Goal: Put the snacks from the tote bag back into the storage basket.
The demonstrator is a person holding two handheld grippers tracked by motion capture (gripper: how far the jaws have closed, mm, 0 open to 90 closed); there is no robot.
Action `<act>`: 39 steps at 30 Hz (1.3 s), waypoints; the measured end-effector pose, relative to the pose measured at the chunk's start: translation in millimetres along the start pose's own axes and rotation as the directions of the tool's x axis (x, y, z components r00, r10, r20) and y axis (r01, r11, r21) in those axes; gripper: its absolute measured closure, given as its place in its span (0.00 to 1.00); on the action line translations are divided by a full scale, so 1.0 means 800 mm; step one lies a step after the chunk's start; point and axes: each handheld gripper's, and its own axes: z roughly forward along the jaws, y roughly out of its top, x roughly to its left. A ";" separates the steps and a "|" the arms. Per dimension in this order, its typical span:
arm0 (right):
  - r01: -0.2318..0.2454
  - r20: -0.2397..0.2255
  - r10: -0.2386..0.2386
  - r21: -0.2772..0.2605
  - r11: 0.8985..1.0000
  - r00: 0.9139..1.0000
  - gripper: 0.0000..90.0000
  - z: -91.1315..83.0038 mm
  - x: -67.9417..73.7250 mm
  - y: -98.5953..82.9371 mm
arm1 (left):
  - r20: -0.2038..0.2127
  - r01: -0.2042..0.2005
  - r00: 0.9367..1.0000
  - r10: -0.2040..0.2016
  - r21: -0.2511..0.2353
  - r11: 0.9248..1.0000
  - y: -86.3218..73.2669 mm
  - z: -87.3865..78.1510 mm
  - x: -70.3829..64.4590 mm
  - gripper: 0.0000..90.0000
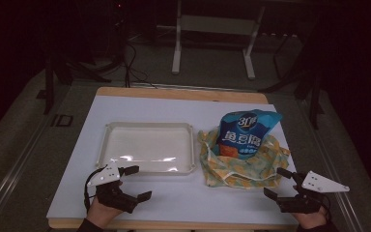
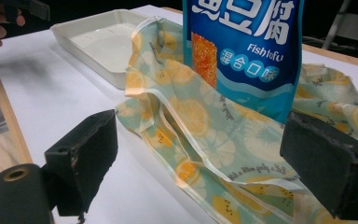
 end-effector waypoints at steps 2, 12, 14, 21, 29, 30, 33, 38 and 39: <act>0.010 0.001 -0.010 -0.001 1.000 1.000 0.12 -0.001 0.001 0.000 | -0.004 0.009 1.000 -0.009 0.028 1.000 -0.001 0.001 0.000 0.00; 0.012 -0.018 -0.012 0.004 1.000 1.000 0.14 -0.003 0.002 0.005 | 0.021 -0.001 1.000 0.000 0.028 1.000 0.009 0.006 -0.002 0.00; 0.018 -0.020 -0.018 0.000 1.000 1.000 0.15 -0.002 0.003 0.006 | 0.034 -0.008 0.999 0.007 0.035 0.999 0.013 0.009 -0.004 0.00; 0.030 -0.023 -0.030 -0.006 1.000 0.999 0.15 -0.001 0.004 0.012 | 0.061 -0.024 0.998 0.021 0.037 0.999 0.025 0.021 -0.008 0.00; 0.050 -0.027 -0.050 -0.011 0.999 0.998 0.17 -0.001 0.002 0.023 | 0.099 -0.020 0.995 0.017 0.022 1.000 0.039 0.034 -0.011 0.00; 0.050 -0.030 -0.050 -0.014 0.999 0.998 0.17 -0.002 0.001 0.025 | 0.103 -0.018 0.995 0.017 0.011 1.000 0.041 0.035 -0.011 0.00; 0.054 -0.033 -0.054 -0.019 0.998 0.998 0.17 -0.002 0.000 0.030 | 0.101 -0.029 0.994 0.029 -0.001 1.000 0.048 0.040 -0.012 0.00; 0.055 -0.032 -0.056 -0.030 0.998 0.998 0.17 -0.003 -0.003 0.037 | 0.103 -0.043 0.994 0.043 -0.001 0.999 0.060 0.049 -0.012 0.00; 0.055 -0.031 -0.056 -0.031 0.998 0.998 0.17 -0.003 -0.003 0.038 | 0.103 -0.044 0.994 0.044 -0.005 0.999 0.062 0.051 -0.012 0.02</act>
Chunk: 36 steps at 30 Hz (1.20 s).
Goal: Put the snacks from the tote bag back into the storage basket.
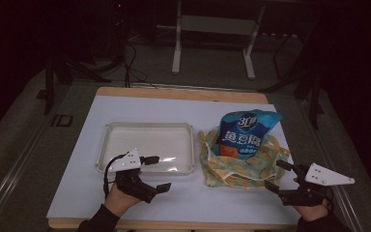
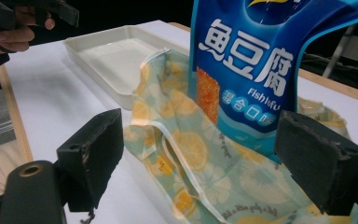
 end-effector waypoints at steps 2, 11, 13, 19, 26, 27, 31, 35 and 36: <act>0.001 0.003 -0.001 0.001 1.000 1.000 0.17 0.000 0.000 0.001 | 0.002 -0.001 1.000 0.001 -0.002 1.000 0.002 0.002 0.001 0.02; 0.011 0.018 -0.011 -0.012 1.000 1.000 0.19 0.004 -0.009 0.012 | 0.008 -0.026 1.000 0.026 0.025 0.999 0.026 0.029 0.012 0.02; 0.016 0.027 -0.016 -0.015 1.000 1.000 0.19 0.004 -0.010 0.015 | 0.015 -0.035 0.999 0.035 0.025 0.999 0.032 0.034 0.013 0.02; 0.020 0.038 -0.020 -0.019 1.000 0.999 0.19 0.007 -0.016 0.022 | 0.014 -0.038 0.999 0.037 0.014 0.999 0.047 0.055 0.017 0.02; 0.024 0.060 -0.022 -0.029 0.999 0.998 0.21 0.011 -0.022 0.026 | 0.017 -0.040 0.999 0.040 0.005 0.999 0.060 0.090 0.023 0.02; 0.024 0.060 -0.022 -0.029 0.999 0.998 0.21 0.012 -0.023 0.026 | 0.021 -0.044 0.999 0.044 0.010 0.999 0.063 0.095 0.023 0.02; 0.029 0.076 -0.027 -0.026 0.999 0.997 0.21 0.014 -0.027 0.029 | 0.018 -0.064 0.998 0.063 0.020 0.998 0.073 0.112 0.023 0.02; 0.022 0.089 -0.020 -0.023 0.999 0.996 0.21 0.017 -0.032 0.031 | 0.023 -0.073 0.997 0.072 0.023 0.997 0.083 0.124 0.026 0.02; 0.017 0.098 -0.015 -0.019 1.000 0.995 0.21 0.018 -0.034 0.031 | 0.014 -0.076 0.997 0.075 0.021 0.997 0.086 0.126 0.027 0.03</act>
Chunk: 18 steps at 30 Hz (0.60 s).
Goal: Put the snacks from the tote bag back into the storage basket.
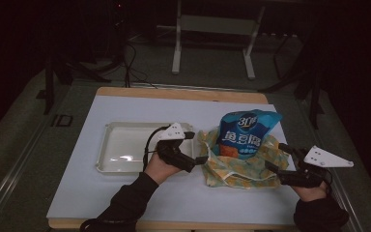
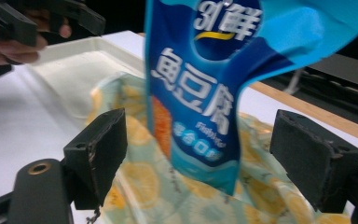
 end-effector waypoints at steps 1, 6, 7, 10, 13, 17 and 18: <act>0.002 0.012 -0.002 0.001 1.000 1.000 0.21 0.001 -0.001 0.000 | -0.001 -0.002 1.000 0.002 0.000 1.000 0.003 0.003 0.001 0.03; 0.000 0.035 0.000 0.007 1.000 0.999 0.23 0.009 -0.008 0.001 | -0.019 -0.004 1.000 0.004 -0.003 1.000 0.017 0.019 0.010 0.03; -0.003 0.041 0.003 0.011 1.000 0.999 0.23 0.010 -0.009 0.002 | -0.016 0.000 1.000 0.000 -0.009 1.000 0.021 0.023 0.012 0.03; -0.018 0.054 0.017 0.013 1.000 0.998 0.25 0.017 -0.016 0.001 | -0.023 -0.004 1.000 0.004 -0.004 1.000 0.027 0.033 0.014 0.05; -0.024 0.061 0.023 0.018 1.000 0.998 0.25 0.021 -0.019 0.000 | -0.038 -0.002 0.999 0.002 0.008 1.000 0.031 0.045 0.017 0.06; -0.040 0.060 0.038 0.022 0.999 0.997 0.25 0.026 -0.026 0.000 | -0.046 0.010 0.999 -0.009 0.010 1.000 0.032 0.057 0.023 0.07; -0.042 0.064 0.040 0.021 0.999 0.997 0.26 0.028 -0.028 0.001 | -0.043 0.023 0.999 -0.022 0.005 1.000 0.032 0.060 0.025 0.07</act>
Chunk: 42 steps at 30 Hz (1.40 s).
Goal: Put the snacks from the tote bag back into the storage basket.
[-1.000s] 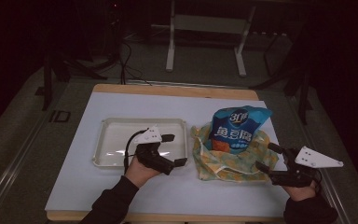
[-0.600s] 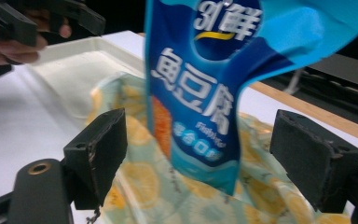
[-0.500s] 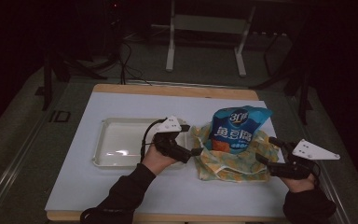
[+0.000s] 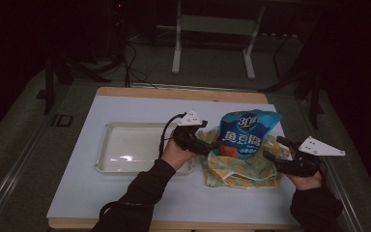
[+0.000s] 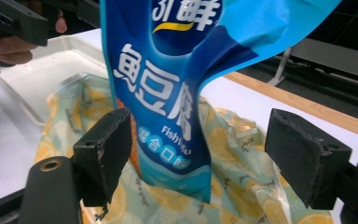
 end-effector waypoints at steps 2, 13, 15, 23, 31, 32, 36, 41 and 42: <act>-0.018 -0.001 0.018 0.003 1.000 1.000 0.26 0.006 -0.006 0.001 | 0.012 0.010 1.000 -0.010 -0.005 1.000 0.000 0.005 0.003 0.12; -0.002 -0.005 0.002 0.014 1.000 1.000 0.39 0.032 -0.009 0.001 | -0.019 -0.012 1.000 0.013 0.011 1.000 0.000 0.035 0.000 0.27; 0.001 -0.011 -0.001 0.012 1.000 1.000 0.42 0.040 -0.008 0.002 | -0.008 -0.010 1.000 0.010 0.013 1.000 0.000 0.039 0.000 0.33; 0.005 -0.047 -0.003 0.032 0.999 0.999 0.60 0.059 -0.008 0.005 | 0.007 0.009 1.000 -0.009 0.013 1.000 -0.001 0.051 0.001 0.49; 0.023 -0.047 -0.021 0.043 0.999 0.999 0.80 0.066 -0.006 0.003 | -0.011 0.006 1.000 -0.006 0.030 1.000 0.000 0.063 -0.001 0.63; 0.023 -0.050 -0.021 0.044 0.999 0.999 0.82 0.066 -0.005 0.003 | -0.011 -0.001 1.000 0.001 0.036 0.999 0.000 0.064 -0.002 0.67; 0.036 -0.051 -0.034 0.050 0.998 0.998 0.88 0.068 -0.004 0.005 | -0.003 -0.029 1.000 0.029 0.056 0.998 0.001 0.067 -0.004 0.74; 0.031 -0.063 -0.027 0.056 0.998 0.998 0.93 0.070 -0.004 0.006 | -0.012 -0.048 0.999 0.049 0.069 0.996 0.002 0.069 -0.007 0.80; 0.033 -0.062 -0.030 0.055 0.998 0.998 0.94 0.070 -0.003 0.006 | -0.015 -0.045 0.999 0.047 0.069 0.997 0.002 0.069 -0.007 0.82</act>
